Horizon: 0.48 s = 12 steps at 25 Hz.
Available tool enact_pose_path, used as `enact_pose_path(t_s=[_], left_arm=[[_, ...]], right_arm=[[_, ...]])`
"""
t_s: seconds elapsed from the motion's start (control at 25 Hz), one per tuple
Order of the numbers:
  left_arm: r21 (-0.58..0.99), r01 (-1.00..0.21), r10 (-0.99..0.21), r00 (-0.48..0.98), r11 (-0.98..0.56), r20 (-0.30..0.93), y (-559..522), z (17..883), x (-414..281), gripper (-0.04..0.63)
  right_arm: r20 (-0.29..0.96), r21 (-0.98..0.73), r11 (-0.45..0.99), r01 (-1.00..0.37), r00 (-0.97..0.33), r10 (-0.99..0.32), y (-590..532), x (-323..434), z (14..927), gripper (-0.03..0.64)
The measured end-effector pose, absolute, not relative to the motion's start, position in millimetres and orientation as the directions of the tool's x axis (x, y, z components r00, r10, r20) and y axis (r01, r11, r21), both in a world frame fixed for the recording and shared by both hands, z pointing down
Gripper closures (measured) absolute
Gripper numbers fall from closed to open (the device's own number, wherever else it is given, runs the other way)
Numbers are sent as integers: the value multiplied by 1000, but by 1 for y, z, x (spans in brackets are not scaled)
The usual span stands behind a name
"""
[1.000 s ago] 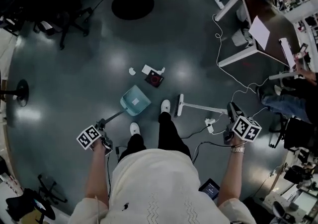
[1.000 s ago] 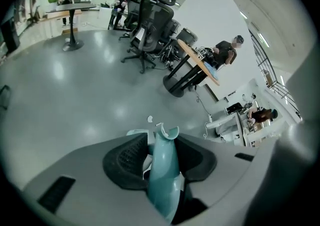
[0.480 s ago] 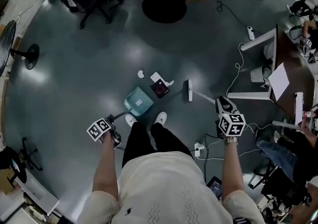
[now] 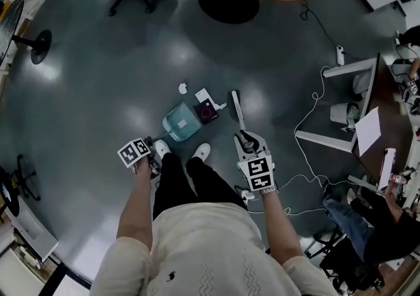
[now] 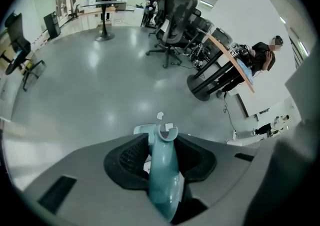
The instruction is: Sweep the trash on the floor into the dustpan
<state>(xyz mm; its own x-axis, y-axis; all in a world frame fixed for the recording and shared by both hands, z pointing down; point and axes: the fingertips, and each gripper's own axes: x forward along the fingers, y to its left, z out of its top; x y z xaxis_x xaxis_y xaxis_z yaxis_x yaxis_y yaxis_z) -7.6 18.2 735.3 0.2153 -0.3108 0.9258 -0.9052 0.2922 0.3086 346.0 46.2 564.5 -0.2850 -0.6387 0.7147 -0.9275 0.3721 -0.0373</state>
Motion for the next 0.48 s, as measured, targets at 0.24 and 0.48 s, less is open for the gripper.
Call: enact_pose_path(t_s=[0.24,0.48], left_arm=[[327,-897,-299,238,298,924,17,743,15,457],[351,-879,-288,262,322,921,24,750,24,456]], right_arm=[[727,-70,583,-809,-442,-526,57,277,561,540],[665,-188,526,-830,-501,-553,36,258,528,538]])
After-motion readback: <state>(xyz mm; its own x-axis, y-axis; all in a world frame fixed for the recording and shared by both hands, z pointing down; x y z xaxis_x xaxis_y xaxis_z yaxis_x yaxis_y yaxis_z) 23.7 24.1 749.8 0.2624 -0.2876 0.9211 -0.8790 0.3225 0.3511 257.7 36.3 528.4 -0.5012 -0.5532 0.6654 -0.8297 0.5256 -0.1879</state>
